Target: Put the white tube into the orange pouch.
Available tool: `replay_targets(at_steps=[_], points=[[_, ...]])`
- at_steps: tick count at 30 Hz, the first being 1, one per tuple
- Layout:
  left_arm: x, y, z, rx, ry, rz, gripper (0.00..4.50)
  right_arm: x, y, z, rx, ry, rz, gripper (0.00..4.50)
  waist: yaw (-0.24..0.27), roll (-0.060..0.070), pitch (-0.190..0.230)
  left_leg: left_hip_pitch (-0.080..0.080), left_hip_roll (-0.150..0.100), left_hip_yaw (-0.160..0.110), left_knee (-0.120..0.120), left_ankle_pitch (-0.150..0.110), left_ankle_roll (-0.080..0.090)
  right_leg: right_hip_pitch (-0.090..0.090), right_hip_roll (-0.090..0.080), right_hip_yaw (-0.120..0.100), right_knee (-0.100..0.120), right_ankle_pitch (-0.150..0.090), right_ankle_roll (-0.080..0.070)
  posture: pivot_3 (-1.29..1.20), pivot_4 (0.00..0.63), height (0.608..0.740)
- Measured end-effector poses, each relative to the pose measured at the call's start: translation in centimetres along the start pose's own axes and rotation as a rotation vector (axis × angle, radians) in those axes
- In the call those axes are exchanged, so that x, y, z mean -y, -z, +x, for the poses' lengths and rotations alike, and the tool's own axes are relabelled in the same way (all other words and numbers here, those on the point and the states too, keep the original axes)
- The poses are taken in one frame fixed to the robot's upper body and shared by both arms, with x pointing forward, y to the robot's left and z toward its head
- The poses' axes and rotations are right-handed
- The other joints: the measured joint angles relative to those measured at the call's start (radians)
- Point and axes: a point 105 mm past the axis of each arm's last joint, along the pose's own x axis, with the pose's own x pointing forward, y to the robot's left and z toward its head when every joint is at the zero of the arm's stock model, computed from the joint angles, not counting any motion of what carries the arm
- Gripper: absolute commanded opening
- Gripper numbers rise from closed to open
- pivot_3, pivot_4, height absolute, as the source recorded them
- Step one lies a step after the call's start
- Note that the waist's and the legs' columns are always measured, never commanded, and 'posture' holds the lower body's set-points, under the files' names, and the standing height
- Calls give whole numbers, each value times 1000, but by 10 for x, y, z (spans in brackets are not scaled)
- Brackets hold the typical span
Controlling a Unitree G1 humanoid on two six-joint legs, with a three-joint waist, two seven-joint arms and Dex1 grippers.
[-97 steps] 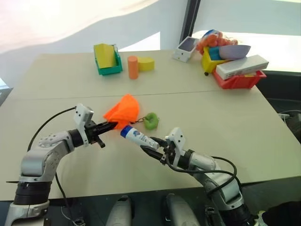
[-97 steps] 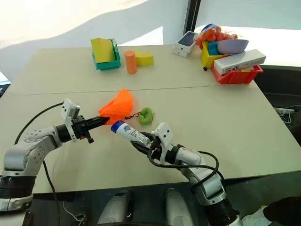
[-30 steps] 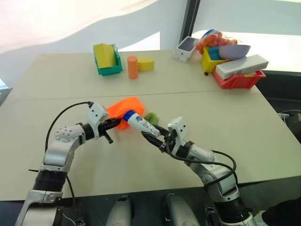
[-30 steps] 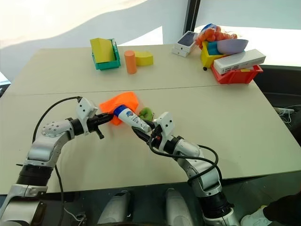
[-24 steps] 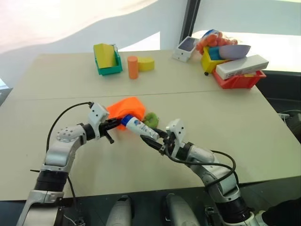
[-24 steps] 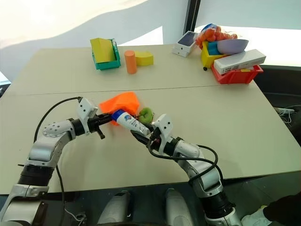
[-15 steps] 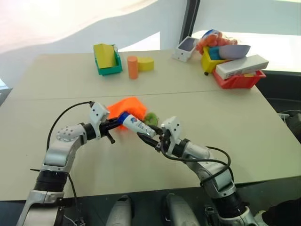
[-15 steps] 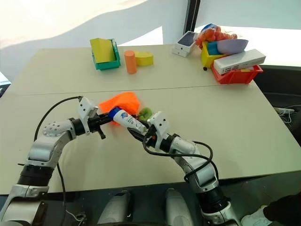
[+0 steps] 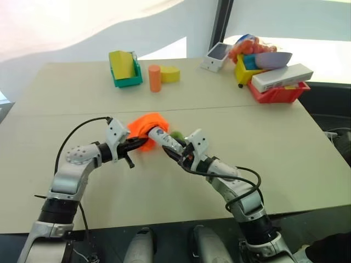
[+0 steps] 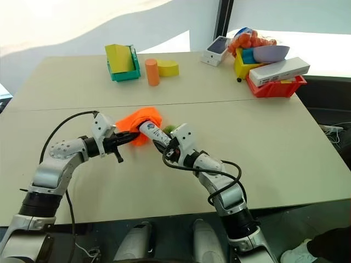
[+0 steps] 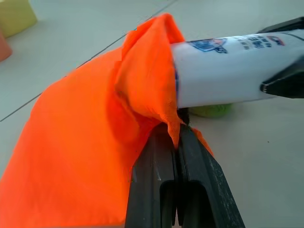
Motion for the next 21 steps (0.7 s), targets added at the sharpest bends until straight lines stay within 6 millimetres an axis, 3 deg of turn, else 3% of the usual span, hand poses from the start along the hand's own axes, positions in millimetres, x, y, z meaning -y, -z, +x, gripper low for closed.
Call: replay_targets(at_steps=[6,15,18,21], points=[[11,2,7,-22,33,60,0,9,4,6,-45,66,-10,1690,1,0,0,0,0,0,0,0,0,0,0,0,0,0,-1,0,150,740],[36,-2,21,-16,115,108,0,5,-2,14,-83,27,-99,1690,-3,0,0,0,0,0,0,0,0,0,0,0,0,0,0,0,150,740],[44,-3,22,-16,139,123,0,8,-13,24,-88,50,-130,1690,-4,0,0,0,0,0,0,0,0,-1,0,0,2,0,0,0,150,740],[52,-2,23,-19,162,125,0,8,-9,32,-125,78,-146,1690,-2,0,0,0,0,0,0,0,0,-1,0,0,3,0,0,0,150,740]])
